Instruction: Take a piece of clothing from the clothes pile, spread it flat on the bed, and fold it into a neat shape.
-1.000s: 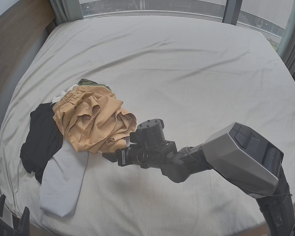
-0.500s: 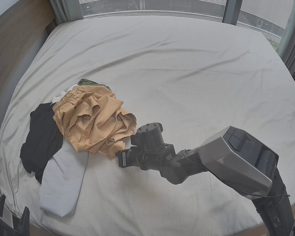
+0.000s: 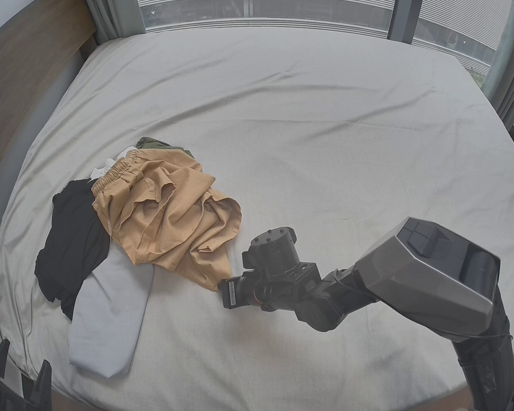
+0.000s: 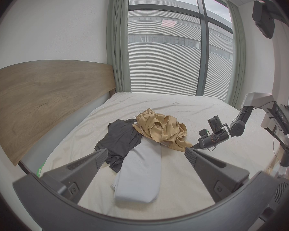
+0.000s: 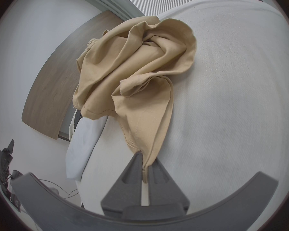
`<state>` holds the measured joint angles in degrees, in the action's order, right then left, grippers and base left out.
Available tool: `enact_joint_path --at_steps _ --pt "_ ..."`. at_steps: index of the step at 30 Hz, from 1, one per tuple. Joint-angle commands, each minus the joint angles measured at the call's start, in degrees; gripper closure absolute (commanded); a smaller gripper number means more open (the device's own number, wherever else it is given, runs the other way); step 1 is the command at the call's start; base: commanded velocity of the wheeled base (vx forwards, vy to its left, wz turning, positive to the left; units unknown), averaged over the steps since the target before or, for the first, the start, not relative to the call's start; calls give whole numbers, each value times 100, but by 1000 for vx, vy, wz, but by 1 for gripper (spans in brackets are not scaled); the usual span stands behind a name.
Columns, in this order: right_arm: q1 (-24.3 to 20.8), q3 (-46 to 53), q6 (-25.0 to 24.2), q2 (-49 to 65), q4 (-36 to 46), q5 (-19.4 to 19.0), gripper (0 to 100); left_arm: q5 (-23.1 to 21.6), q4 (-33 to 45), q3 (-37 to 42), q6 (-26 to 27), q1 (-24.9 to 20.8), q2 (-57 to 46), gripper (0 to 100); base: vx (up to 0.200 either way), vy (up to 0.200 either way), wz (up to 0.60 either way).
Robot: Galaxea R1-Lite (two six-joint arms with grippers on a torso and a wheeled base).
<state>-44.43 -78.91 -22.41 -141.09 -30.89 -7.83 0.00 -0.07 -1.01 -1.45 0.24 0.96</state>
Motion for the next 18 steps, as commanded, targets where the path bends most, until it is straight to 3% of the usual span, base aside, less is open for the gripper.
enact_joint_path --at_steps 1,18 --pt "5 596 8 592 -75 0 100 0 -1 101 4 2 -88 0 0 0 0" --pt "31 2266 -9 1154 -1024 27 100 -9 -1 101 4 2 -96 0 0 0 0"
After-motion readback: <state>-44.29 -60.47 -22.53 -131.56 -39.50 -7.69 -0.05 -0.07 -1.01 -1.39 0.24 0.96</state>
